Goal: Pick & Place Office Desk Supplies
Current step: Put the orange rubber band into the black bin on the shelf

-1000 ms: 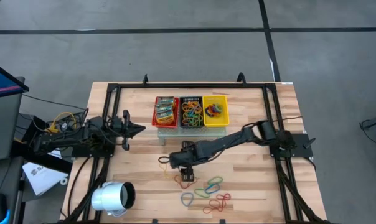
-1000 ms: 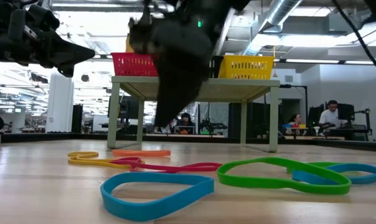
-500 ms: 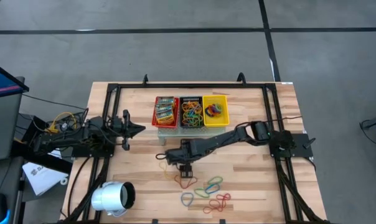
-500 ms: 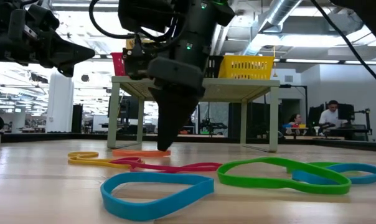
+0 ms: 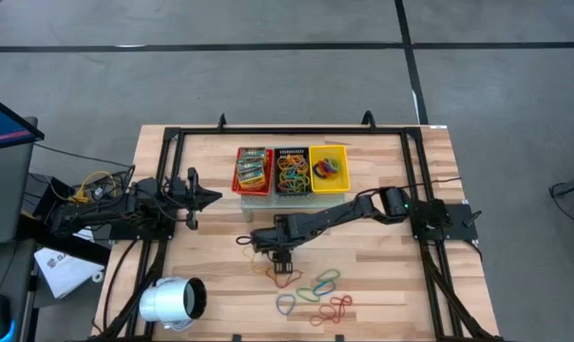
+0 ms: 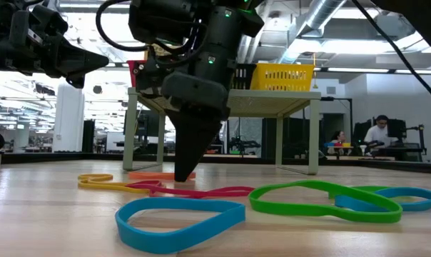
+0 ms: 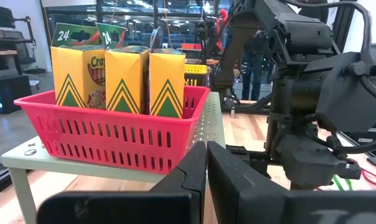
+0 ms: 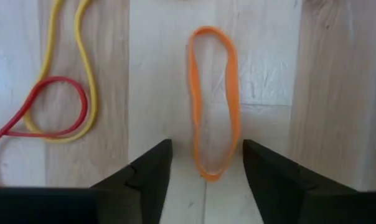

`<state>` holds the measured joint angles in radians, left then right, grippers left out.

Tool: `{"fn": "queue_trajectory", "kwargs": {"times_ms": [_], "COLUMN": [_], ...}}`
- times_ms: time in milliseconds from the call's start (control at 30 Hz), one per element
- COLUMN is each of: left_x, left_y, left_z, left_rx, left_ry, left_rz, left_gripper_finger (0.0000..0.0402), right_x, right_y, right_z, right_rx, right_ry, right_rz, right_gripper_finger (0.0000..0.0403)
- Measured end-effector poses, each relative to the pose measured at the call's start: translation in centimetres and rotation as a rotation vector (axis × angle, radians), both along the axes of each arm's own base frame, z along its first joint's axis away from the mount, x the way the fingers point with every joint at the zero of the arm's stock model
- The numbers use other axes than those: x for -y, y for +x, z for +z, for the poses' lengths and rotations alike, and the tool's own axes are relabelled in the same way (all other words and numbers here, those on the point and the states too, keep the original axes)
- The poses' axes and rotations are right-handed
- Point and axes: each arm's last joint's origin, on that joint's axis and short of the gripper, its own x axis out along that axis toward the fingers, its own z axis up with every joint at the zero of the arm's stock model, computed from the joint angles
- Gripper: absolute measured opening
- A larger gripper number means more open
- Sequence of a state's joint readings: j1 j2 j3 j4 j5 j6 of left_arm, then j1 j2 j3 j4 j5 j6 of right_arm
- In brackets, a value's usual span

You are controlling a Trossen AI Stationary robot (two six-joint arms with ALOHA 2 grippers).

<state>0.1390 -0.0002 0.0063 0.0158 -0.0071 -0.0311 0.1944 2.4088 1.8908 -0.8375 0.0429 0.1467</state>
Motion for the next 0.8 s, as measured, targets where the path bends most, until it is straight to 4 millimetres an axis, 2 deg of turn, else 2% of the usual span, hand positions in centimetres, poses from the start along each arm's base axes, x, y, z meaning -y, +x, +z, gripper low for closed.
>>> {"fn": "queue_trajectory", "kwargs": {"times_ms": [67, 300, 367, 633, 800], "left_x": [0.0, 0.0, 0.0, 0.0, 0.0], "left_y": [0.0, 0.0, 0.0, 0.0, 0.0], "left_z": [0.0, 0.0, 0.0, 0.0, 0.0], "left_rx": [0.0, 0.0, 0.0, 0.0, 0.0], "left_ry": [0.0, 0.0, 0.0, 0.0, 0.0], "left_rz": [0.0, 0.0, 0.0, 0.0, 0.0], "left_gripper_finger": [0.0008, 0.0008, 0.0008, 0.0008, 0.0008], "right_x": [-0.1, 0.0, 0.0, -0.3, -0.9], "right_y": [0.0, 0.0, 0.0, -0.1, -0.5], "right_z": [0.0, 0.0, 0.0, 0.0, 2.0], "right_rx": [-0.002, 0.004, 0.011, 0.01, 0.044], "right_ry": [0.0, 0.007, 0.009, 0.009, -0.003], "right_rz": [-0.004, -0.037, -0.051, -0.069, -0.046], "right_gripper_finger": [0.017, 0.0037, 0.0011, 0.0004, 0.0002]}}
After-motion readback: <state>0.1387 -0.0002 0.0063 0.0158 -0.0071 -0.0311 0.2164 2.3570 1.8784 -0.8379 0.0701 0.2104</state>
